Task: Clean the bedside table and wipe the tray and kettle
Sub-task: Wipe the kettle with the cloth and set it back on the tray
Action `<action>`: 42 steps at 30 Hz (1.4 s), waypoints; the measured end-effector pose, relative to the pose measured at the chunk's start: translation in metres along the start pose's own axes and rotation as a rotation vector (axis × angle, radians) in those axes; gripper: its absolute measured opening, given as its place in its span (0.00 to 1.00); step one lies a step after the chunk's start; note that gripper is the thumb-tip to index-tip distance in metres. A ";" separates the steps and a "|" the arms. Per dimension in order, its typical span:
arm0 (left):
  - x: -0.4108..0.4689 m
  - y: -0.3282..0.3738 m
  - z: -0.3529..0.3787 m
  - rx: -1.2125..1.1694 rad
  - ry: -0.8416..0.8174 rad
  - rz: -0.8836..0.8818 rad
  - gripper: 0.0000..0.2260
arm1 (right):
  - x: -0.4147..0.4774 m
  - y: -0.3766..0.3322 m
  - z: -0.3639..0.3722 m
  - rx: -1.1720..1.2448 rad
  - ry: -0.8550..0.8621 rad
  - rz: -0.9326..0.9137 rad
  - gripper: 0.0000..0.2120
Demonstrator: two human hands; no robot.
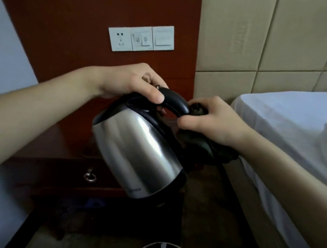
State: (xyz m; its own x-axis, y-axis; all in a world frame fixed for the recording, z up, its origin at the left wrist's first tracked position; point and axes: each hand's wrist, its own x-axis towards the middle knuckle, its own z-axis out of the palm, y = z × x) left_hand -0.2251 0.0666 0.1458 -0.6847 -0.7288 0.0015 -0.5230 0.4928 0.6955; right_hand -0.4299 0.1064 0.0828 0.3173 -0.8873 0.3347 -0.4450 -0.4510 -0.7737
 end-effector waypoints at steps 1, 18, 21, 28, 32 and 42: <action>-0.003 -0.001 -0.010 0.046 0.049 0.001 0.21 | 0.009 -0.005 0.005 0.024 0.043 -0.010 0.07; -0.020 -0.156 -0.070 -0.319 1.056 -0.216 0.12 | 0.116 0.047 0.061 0.331 0.290 0.023 0.05; -0.035 -0.185 -0.055 -0.398 0.967 -0.512 0.11 | 0.130 0.054 0.060 0.440 0.355 0.056 0.06; -0.015 -0.207 -0.069 -0.642 0.753 -0.410 0.16 | 0.185 0.048 0.093 0.571 0.350 0.015 0.07; -0.024 -0.235 -0.083 -0.500 0.823 -0.554 0.12 | 0.216 0.038 0.109 0.622 0.390 0.030 0.09; -0.006 -0.273 -0.044 0.197 0.117 -1.050 0.16 | 0.226 0.046 0.106 0.577 0.454 0.021 0.12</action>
State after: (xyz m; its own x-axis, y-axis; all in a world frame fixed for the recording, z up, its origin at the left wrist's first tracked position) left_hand -0.0560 -0.0840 -0.0121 0.2023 -0.8681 -0.4533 -0.9010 -0.3463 0.2612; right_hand -0.2899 -0.1049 0.0659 -0.1200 -0.9044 0.4094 0.1045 -0.4216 -0.9007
